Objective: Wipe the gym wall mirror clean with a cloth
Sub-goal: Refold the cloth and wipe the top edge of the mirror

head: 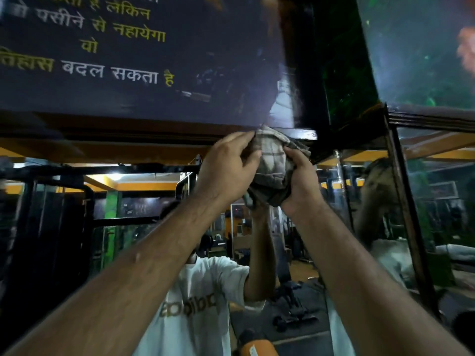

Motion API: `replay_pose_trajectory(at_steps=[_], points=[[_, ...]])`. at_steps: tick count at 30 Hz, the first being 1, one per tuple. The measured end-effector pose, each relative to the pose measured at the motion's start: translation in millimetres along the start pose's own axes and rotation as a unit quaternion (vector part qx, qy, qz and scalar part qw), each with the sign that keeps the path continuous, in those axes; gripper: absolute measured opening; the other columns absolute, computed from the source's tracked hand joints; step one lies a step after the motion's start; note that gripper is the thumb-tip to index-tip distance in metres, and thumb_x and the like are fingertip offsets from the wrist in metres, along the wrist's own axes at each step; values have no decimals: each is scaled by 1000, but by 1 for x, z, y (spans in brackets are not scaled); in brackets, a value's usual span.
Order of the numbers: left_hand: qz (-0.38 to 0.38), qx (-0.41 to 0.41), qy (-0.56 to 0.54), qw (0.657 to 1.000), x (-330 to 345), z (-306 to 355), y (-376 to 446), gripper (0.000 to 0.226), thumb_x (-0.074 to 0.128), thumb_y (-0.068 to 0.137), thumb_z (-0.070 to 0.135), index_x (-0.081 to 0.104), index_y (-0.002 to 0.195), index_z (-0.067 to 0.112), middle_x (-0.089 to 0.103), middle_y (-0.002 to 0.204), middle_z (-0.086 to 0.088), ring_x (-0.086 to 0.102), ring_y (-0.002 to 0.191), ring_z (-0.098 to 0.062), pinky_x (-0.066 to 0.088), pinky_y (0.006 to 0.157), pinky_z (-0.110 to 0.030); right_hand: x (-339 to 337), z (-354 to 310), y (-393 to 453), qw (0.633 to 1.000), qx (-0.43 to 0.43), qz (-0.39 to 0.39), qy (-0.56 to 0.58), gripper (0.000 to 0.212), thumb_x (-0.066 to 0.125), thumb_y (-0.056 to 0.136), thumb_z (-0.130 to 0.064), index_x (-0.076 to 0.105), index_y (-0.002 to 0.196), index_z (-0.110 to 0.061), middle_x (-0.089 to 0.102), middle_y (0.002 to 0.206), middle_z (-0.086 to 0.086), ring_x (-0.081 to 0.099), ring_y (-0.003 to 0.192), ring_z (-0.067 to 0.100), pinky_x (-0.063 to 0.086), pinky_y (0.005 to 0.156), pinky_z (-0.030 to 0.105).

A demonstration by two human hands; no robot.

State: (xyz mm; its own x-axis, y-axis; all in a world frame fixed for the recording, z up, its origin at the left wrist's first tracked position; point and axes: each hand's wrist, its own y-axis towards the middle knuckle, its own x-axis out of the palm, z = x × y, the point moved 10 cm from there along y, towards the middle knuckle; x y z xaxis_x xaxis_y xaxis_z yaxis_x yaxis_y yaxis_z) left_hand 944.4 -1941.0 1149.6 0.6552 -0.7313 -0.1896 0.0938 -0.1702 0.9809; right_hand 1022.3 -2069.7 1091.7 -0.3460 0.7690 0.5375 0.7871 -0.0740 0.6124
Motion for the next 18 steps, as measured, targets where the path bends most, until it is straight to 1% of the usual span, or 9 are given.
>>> replay_pose_trajectory(at_steps=[2, 4, 7, 9, 11, 13, 14, 16, 18], points=[[1, -59, -29, 998, -18, -26, -18, 54, 67, 94, 33, 56, 144, 16, 61, 137, 1, 59, 122, -12, 49, 105, -31, 23, 27, -17, 999, 44, -20, 9, 39, 47, 104, -36, 75, 109, -9, 78, 94, 12, 76, 75, 28, 63, 71, 39], [4, -114, -67, 991, -36, -49, -45, 53, 68, 90, 38, 59, 141, 24, 67, 127, 5, 64, 113, -9, 55, 97, -33, 41, 57, -34, 997, 65, -34, 8, 46, 50, 104, -40, 72, 125, -5, 77, 108, 16, 76, 86, 31, 65, 72, 40], [-7, -201, -130, 971, -57, -81, -97, 37, 68, 94, 32, 66, 130, 28, 73, 111, 12, 69, 99, -4, 61, 87, -37, 58, 108, -64, 995, 91, -47, 20, 48, 54, 104, -38, 67, 134, -3, 73, 122, 21, 75, 103, 35, 65, 80, 44], [-4, -251, -138, 958, -70, -104, -139, 32, 66, 97, 25, 66, 129, 23, 73, 111, 11, 69, 99, -4, 60, 89, -36, 67, 151, -91, 988, 133, -72, 30, 50, 59, 99, -39, 67, 134, -4, 71, 129, 22, 72, 111, 38, 63, 90, 47], [14, -310, -142, 940, -86, -130, -185, 34, 66, 95, 26, 65, 129, 23, 72, 115, 8, 69, 104, -8, 59, 92, -40, 69, 197, -121, 979, 187, -82, 28, 54, 63, 91, -42, 70, 131, -6, 73, 125, 19, 73, 110, 37, 60, 95, 50], [39, -362, -144, 920, -105, -151, -233, 36, 67, 91, 31, 65, 127, 25, 71, 117, 7, 68, 108, -12, 57, 94, -46, 67, 242, -155, 968, 238, -76, 31, 54, 63, 88, -41, 71, 128, -6, 76, 115, 17, 76, 98, 32, 63, 84, 45], [44, -376, -138, 915, -113, -156, -254, 33, 68, 93, 28, 66, 126, 24, 71, 117, 7, 67, 109, -12, 56, 95, -47, 64, 262, -173, 963, 261, -65, 30, 54, 62, 88, -40, 70, 129, -5, 76, 112, 16, 77, 93, 30, 64, 78, 42], [41, -387, -114, 914, -130, -154, -292, 32, 67, 97, 18, 64, 129, 21, 69, 122, 7, 65, 114, -9, 54, 100, -42, 56, 299, -205, 957, 285, -42, 23, 49, 60, 95, -34, 68, 133, -4, 74, 117, 19, 76, 95, 31, 64, 76, 41], [45, -383, -87, 918, -148, -138, -324, 39, 67, 97, 15, 60, 134, 20, 65, 130, 7, 60, 119, -3, 51, 103, -29, 45, 324, -231, 958, 287, -29, 2, 38, 55, 104, -26, 68, 133, -5, 72, 125, 21, 74, 108, 37, 63, 88, 49]])
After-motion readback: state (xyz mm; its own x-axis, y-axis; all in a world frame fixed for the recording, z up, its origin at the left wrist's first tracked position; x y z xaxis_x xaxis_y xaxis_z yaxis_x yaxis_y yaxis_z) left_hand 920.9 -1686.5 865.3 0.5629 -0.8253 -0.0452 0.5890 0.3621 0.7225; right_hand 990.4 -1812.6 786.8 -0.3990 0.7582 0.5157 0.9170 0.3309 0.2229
